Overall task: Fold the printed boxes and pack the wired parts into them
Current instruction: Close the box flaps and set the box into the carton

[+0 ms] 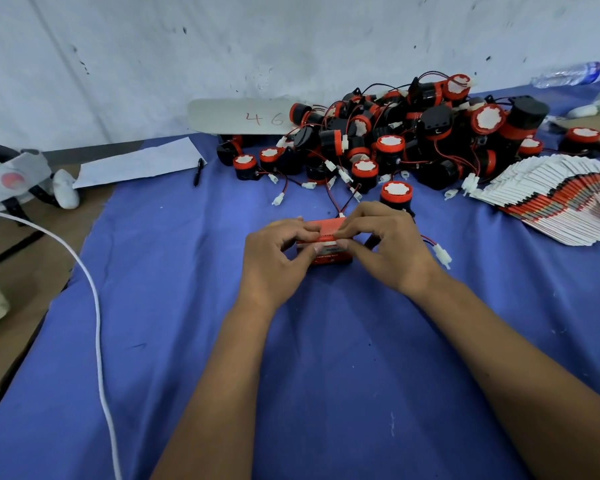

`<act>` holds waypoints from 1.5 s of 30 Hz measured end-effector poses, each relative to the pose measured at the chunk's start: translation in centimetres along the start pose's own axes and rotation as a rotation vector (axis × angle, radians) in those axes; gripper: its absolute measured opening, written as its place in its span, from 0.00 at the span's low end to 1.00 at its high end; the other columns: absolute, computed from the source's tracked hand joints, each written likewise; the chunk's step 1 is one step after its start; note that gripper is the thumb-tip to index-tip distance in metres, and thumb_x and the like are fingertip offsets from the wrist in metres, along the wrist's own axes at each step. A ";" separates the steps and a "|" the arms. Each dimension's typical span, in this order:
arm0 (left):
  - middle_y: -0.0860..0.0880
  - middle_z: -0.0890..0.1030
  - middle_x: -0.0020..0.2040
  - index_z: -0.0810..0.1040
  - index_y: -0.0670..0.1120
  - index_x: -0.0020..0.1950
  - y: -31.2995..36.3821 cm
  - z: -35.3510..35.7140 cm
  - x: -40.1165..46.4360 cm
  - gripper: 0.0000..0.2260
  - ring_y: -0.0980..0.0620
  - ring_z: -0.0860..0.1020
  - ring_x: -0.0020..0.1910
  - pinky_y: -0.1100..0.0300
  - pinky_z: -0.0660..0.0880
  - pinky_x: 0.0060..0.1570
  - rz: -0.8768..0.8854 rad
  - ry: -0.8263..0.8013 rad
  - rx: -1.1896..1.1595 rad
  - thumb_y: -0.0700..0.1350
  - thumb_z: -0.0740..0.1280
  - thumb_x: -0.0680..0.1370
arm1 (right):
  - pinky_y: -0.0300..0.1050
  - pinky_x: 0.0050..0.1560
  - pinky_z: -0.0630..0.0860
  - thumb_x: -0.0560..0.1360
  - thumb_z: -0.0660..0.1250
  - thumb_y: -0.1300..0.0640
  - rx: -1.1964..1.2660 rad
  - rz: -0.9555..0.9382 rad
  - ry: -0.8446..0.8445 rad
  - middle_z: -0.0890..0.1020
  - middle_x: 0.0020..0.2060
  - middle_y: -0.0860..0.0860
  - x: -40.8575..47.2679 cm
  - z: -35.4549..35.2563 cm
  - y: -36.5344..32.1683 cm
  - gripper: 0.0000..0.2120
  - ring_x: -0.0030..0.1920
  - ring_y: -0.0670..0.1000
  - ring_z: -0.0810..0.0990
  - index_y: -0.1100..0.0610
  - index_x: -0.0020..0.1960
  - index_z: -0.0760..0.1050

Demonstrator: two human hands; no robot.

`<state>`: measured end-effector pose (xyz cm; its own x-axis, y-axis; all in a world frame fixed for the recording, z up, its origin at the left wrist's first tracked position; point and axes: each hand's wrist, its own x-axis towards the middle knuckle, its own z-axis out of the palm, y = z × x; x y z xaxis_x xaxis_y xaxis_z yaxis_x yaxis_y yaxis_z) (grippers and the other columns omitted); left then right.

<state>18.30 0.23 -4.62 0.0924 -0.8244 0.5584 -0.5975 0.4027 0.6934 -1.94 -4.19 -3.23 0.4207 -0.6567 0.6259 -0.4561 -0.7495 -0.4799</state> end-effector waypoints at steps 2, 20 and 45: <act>0.53 0.86 0.52 0.87 0.42 0.49 0.1 0.0 0.0 0.07 0.52 0.82 0.61 0.53 0.79 0.61 0.038 -0.004 0.059 0.37 0.79 0.72 | 0.49 0.49 0.80 0.71 0.80 0.61 0.010 -0.001 -0.027 0.83 0.46 0.51 -0.3 -0.2 0.2 0.07 0.49 0.51 0.81 0.59 0.47 0.86; 0.50 0.85 0.61 0.86 0.42 0.59 -0.2 -0.9 -0.9 0.15 0.53 0.78 0.69 0.60 0.75 0.69 -0.050 -0.055 -0.058 0.30 0.75 0.74 | 0.53 0.56 0.78 0.78 0.73 0.57 -0.129 -0.143 -0.033 0.83 0.56 0.52 -0.5 1.9 0.0 0.08 0.56 0.55 0.80 0.58 0.56 0.83; 0.53 0.83 0.58 0.72 0.49 0.70 -0.5 -0.5 -0.1 0.34 0.61 0.83 0.52 0.67 0.80 0.50 -0.304 -0.156 -0.167 0.35 0.82 0.68 | 0.55 0.59 0.77 0.78 0.71 0.58 -0.054 -0.118 -0.120 0.83 0.60 0.52 1.3 2.9 -2.1 0.07 0.60 0.56 0.80 0.56 0.55 0.85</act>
<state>18.98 0.30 -4.80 0.1152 -0.9618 0.2482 -0.4217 0.1788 0.8889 1.86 -3.67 -3.19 0.5630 -0.5718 0.5968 -0.4377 -0.8188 -0.3716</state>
